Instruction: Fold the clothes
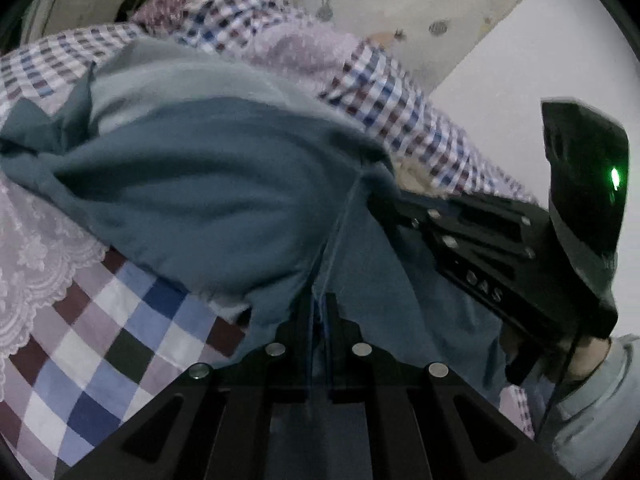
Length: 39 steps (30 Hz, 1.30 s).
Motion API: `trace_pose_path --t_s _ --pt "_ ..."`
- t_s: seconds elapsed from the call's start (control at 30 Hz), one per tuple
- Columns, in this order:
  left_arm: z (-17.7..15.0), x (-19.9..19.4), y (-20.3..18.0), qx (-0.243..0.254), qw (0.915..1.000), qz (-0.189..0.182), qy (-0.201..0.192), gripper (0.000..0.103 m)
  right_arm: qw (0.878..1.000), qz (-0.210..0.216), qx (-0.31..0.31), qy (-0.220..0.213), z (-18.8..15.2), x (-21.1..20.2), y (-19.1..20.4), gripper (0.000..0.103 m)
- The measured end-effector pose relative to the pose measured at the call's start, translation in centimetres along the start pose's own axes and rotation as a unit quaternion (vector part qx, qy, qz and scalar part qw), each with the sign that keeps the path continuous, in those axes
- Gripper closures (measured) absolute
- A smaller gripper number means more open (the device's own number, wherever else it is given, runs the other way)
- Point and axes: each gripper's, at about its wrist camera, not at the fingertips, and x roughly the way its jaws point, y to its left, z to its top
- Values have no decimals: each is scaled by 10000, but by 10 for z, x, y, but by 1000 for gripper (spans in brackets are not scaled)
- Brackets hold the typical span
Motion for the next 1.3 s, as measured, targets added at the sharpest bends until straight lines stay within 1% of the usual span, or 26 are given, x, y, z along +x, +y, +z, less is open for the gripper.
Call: trace_pose_path --t_s 0.07,0.1,0.17,0.2,0.23,0.27,0.3,0.33,0.4,0.47,0.5,0.53,0.57,0.6,0.67,0.7,0.77,0.8,0.83,0.9,0.93,1.07,1.1,1.17,1.2,1.3 --pt "-6 13 7 -114 9995 156 248 100 9991 -257 -7 347 -8 20 5 97" --pt "-8 16 9 -166 9992 183 303 100 9986 -349 59 404 -13 24 5 96" --pt "-5 14 7 -175 9994 184 254 100 9973 -521 230 470 -22 29 5 92" --pt "-4 11 6 -149 9995 184 214 100 9965 -600 414 401 -26 25 1 79" --pt "-4 10 5 -133 9995 193 193 100 9953 -672 634 292 -29 17 -3 59" --pt "-4 9 7 -150 9995 214 174 100 9937 -718 852 159 -33 8 -7 51" --pt "-4 9 9 -185 9994 218 183 98 9914 -722 1095 -10 -38 -4 -12 39" --pt "-3 11 11 -232 9993 219 208 98 9880 -674 1370 -223 -47 -19 -18 31" --pt "-1 12 13 -281 9991 227 222 94 9804 -557 1813 -533 -67 -47 -30 28" --pt "-3 7 13 -321 9991 203 197 91 9757 -579 2028 -591 -91 -69 -45 28" --pt "-3 6 12 -332 9991 182 180 85 9740 -653 2091 -569 -105 -79 -54 28" --pt "-2 5 12 -342 9992 158 163 81 9725 -787 2131 -513 -119 -88 -66 27" --pt "-2 4 10 -345 9992 124 152 75 9706 -948 2167 -436 -133 -98 -79 28" --pt "-1 3 10 -335 9993 93 143 71 9665 -1144 2270 -342 -148 -108 -97 28" --pt "0 5 8 -304 9994 81 127 68 9517 -1532 2654 -176 -182 -130 -142 28" --pt "1 6 7 -287 9995 88 127 67 9409 -1638 2961 -124 -201 -140 -168 27" --pt "-1 6 8 -280 9995 97 139 67 9167 -1540 3686 -96 -237 -154 -216 27" --pt "0 8 8 -277 9995 101 143 67 9085 -1524 3892 -3 -253 -155 -234 27" --pt "0 8 9 -275 9995 105 141 67 9037 -1563 3984 137 -265 -153 -246 27" --pt "0 8 9 -281 9995 108 135 67 9021 -1506 4028 360 -278 -142 -259 27" --pt "0 7 10 -293 9994 97 133 67 9043 -1436 3999 416 -280 -136 -261 28" --pt "-3 5 13 -301 9994 87 127 67 9221 -1190 3649 486 -272 -111 -252 29" --pt "-3 5 13 -298 9994 90 128 67 9261 -1166 3548 532 -270 -103 -250 31" --pt "-4 6 13 -281 9995 100 121 67 9299 -1163 3413 720 -266 -92 -248 84" --pt "-3 6 13 -282 9995 97 120 67 9311 -1240 3336 798 -265 -90 -247 99" --pt "-3 6 15 -335 9993 60 123 67 9302 -1698 3111 957 -261 -98 -247 100"
